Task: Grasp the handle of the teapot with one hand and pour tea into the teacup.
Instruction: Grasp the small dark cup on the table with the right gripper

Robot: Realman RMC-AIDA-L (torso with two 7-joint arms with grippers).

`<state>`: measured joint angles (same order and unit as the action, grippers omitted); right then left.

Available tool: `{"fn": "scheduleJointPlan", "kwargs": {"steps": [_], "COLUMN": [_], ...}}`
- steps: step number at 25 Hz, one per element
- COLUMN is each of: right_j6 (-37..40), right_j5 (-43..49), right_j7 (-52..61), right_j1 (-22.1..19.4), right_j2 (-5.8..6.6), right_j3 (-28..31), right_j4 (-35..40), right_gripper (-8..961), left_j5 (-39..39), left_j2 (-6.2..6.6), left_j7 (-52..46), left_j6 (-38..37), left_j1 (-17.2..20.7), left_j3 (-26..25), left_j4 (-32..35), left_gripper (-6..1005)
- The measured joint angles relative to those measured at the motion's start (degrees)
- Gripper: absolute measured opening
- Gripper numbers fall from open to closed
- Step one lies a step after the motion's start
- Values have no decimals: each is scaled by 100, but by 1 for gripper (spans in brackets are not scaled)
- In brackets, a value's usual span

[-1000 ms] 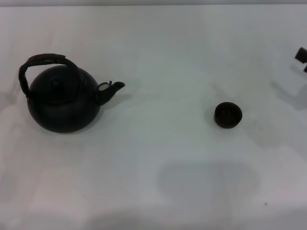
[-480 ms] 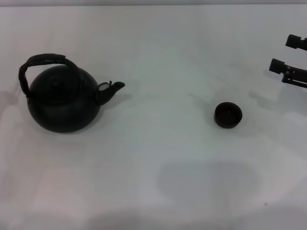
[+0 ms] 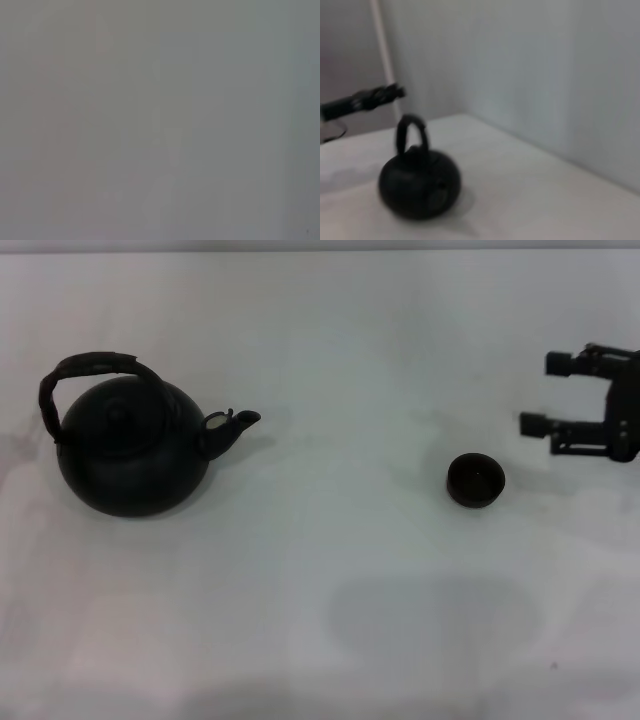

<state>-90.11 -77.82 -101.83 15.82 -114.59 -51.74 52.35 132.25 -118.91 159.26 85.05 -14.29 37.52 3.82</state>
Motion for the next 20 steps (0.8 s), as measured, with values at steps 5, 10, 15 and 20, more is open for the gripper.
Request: {"fn": "scheduleJointPlan", "kwargs": {"steps": [5,10,15,20], "right_j6": [41,56,222,328], "right_j5": [298,512,608,836], "right_j7": [415,601,610,649], "right_j1": [135,320,402,476], "right_j2": [-11,-19,-28,-33], "right_j3": [-483,-858,-1172,-1410], "right_j4": [325,416,450,462], "right_gripper": [827,822,817,811], "left_j5": [0,-8,-43,-55], "left_j2": [0,0,0,-5], "left_j7": [-2,-17,-18,-18], "left_j6": [44,145,158,158], "left_j1": [-2,-3,6,37], "left_j3": [3,9,10,10], "left_j4": [-3,-17,-22,-22], "left_gripper": [797,798,798,798]}}
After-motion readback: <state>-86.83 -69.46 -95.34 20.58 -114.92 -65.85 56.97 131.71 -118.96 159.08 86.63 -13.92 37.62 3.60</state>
